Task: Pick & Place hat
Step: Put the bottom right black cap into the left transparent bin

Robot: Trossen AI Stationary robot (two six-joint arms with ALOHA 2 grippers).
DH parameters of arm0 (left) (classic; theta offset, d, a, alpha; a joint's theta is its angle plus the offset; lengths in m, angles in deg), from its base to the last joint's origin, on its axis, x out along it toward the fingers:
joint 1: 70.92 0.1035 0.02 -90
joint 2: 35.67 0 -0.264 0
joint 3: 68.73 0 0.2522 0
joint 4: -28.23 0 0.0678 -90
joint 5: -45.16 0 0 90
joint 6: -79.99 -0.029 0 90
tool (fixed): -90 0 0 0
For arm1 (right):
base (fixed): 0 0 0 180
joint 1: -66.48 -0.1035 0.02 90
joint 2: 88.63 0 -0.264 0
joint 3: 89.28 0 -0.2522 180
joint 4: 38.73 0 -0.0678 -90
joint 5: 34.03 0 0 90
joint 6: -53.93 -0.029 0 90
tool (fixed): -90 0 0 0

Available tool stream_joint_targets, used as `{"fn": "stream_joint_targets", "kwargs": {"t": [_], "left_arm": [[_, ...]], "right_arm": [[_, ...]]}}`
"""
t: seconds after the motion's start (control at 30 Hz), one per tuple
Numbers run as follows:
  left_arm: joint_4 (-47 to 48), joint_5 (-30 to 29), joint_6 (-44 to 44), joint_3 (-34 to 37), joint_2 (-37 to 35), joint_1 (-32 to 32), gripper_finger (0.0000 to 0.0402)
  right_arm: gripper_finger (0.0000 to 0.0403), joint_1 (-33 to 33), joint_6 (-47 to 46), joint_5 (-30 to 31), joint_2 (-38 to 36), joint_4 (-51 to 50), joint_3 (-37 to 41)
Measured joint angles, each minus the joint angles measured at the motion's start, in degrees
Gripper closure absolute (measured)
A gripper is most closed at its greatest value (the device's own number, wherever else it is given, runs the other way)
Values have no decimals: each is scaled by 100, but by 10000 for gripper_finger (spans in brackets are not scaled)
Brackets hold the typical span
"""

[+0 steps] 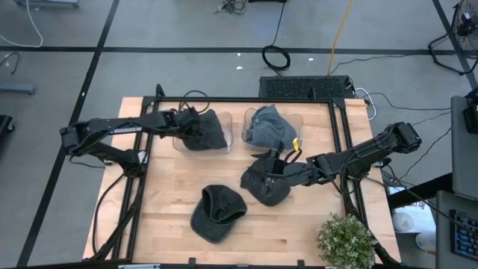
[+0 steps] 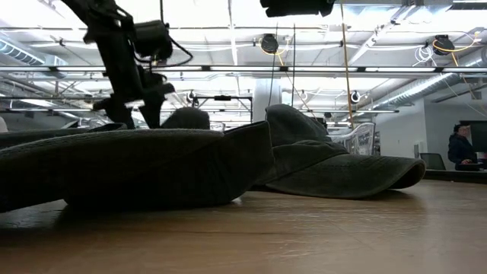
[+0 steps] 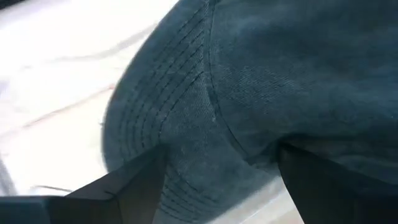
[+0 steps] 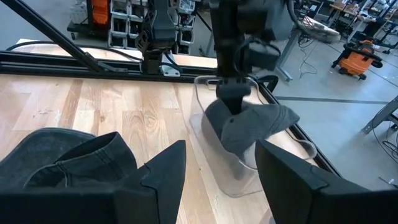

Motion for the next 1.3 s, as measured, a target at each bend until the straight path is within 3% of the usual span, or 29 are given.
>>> {"fn": "stream_joint_targets", "kwargs": {"t": [0.27,0.57,0.77,0.87,1.0,1.1,1.2,1.3], "left_arm": [[-232,382,-194,13,440,2,98],[-239,668,-279,-363,-19,-6,85],[-632,656,-33,-396,-178,-190,99],[-646,799,-307,-385,-104,-194,114],[-682,792,-849,-385,-92,-234,189],[-567,-72,-637,-383,-88,-258,285],[-645,-223,-577,-385,-7,-253,378],[-674,89,-579,-383,162,-258,382]], "right_arm": [[222,0,-2,-2,0,-31,0],[222,0,-4,-2,2,-57,0],[222,0,-27,-3,2,-52,0],[222,0,-136,-4,2,-70,0],[222,0,-138,-24,2,-122,0],[222,0,-138,-28,2,-134,0],[222,0,-138,-28,2,-138,0],[222,0,-136,-28,2,-155,0]]}}
